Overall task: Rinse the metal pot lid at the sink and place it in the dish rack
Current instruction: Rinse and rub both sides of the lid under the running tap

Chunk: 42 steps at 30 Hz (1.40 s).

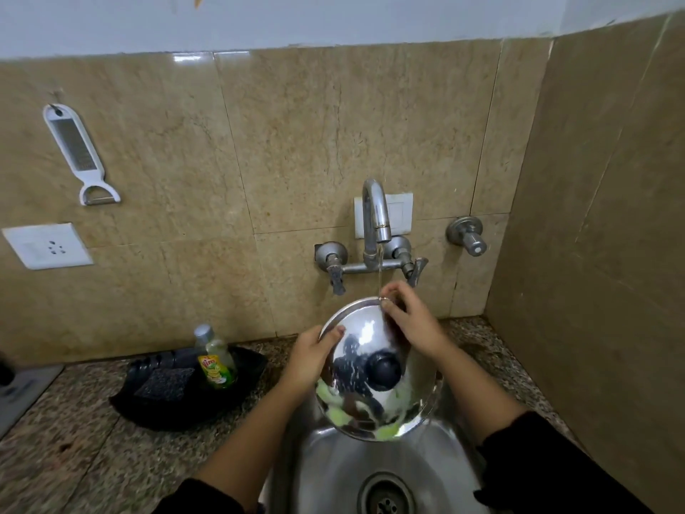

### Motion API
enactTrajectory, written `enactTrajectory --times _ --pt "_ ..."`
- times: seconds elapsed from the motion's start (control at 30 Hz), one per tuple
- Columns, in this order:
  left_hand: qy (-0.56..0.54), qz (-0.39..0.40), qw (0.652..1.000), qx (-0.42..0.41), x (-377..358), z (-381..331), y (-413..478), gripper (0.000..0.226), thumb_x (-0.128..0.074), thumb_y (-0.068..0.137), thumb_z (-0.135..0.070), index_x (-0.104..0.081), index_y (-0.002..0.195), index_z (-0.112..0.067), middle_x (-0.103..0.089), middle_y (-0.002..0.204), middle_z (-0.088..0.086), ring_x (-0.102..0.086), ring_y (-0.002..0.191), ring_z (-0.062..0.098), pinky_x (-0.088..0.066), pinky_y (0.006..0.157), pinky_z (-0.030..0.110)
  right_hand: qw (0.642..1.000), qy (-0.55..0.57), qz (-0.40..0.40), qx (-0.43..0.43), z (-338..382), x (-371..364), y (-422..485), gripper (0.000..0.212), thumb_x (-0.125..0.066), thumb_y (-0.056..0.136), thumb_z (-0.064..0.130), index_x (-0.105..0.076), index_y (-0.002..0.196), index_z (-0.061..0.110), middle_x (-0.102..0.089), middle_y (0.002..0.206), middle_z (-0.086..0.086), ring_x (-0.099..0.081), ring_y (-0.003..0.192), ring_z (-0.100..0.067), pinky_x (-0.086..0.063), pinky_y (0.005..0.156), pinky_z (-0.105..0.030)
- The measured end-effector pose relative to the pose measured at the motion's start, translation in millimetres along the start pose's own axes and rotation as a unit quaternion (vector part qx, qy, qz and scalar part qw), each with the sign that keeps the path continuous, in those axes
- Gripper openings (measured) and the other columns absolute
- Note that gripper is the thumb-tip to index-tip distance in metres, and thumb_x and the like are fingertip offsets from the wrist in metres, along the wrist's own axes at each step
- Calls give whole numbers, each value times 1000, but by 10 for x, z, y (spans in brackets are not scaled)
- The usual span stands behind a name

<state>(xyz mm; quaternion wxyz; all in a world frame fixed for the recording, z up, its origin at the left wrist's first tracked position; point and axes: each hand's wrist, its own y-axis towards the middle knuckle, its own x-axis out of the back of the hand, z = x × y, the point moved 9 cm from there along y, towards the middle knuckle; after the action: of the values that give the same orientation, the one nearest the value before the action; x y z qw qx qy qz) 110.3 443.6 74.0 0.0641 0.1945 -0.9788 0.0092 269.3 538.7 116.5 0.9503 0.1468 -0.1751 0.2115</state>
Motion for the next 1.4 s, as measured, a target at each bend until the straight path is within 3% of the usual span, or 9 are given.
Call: enactTrajectory --times 0.13,0.27,0.4,0.63,0.7,0.83,1.0,1.13,1.4 --pt "47 44 998 -21 -53 -193 88 40 -61 85 -46 -64 72 -9 -60 65 13 -55 60 24 -43 62 34 993 -33 102 51 89 -253 118 4 -61 91 24 -58 94 25 -63 94 8 -61 92 -15 -49 83 -32" --pt "-12 -34 999 -6 50 -67 19 38 -58 92 -32 -56 59 -12 -52 51 -1 -46 51 17 -39 54 24 997 56 -28 -50 -332 19 115 14 -65 89 30 -66 85 17 -65 79 3 -61 83 -19 -45 72 -28" --pt "-4 22 999 39 -17 18 0 64 -65 78 -53 -61 89 10 -59 77 17 -53 67 29 -43 64 39 999 35 -18 -36 -295 -4 135 7 -62 91 30 -67 88 25 -67 86 8 -63 88 -18 -47 79 -32" --pt "82 96 992 1 -107 -295 180 35 -63 88 -36 -64 76 -3 -55 60 9 -49 51 18 -39 50 24 996 -39 79 26 -30 -290 119 15 -63 86 42 -69 94 30 -70 91 8 -65 89 -13 -53 84 -40" --pt "68 85 994 -6 -123 -291 168 33 -61 90 -32 -60 72 -4 -49 53 2 -42 44 12 -35 42 19 998 -41 52 17 -86 -293 123 23 -64 79 53 -68 87 32 -70 84 8 -66 84 -12 -54 81 -42" --pt "-28 8 1000 10 54 -146 141 32 -57 93 -31 -68 81 -4 -64 68 10 -57 60 21 -48 58 26 994 -11 -95 -53 -368 109 114 29 -58 87 51 -66 86 23 -68 80 6 -65 82 -18 -51 73 -37" --pt "-57 -39 997 14 136 -123 152 36 -56 93 -32 -68 90 2 -66 76 13 -59 68 22 -49 63 28 956 -85 -242 -142 -335 588 163 45 -43 93 56 -57 80 15 -58 72 1 -57 76 -25 -32 54 -30" --pt "-20 -39 999 2 91 -129 144 33 -57 92 -36 -63 70 -12 -60 64 6 -53 58 17 -43 55 25 943 -190 -234 -141 -178 703 384 55 -37 93 59 -59 106 11 -68 98 -7 -62 93 -30 -48 72 -35" --pt "-56 -47 997 8 73 -26 138 42 -60 89 -39 -67 85 2 -58 76 17 -49 70 24 -39 65 33 963 -135 -198 -126 -201 627 503 44 -34 100 44 -63 86 14 -73 88 -13 -67 83 -31 -54 79 -39"
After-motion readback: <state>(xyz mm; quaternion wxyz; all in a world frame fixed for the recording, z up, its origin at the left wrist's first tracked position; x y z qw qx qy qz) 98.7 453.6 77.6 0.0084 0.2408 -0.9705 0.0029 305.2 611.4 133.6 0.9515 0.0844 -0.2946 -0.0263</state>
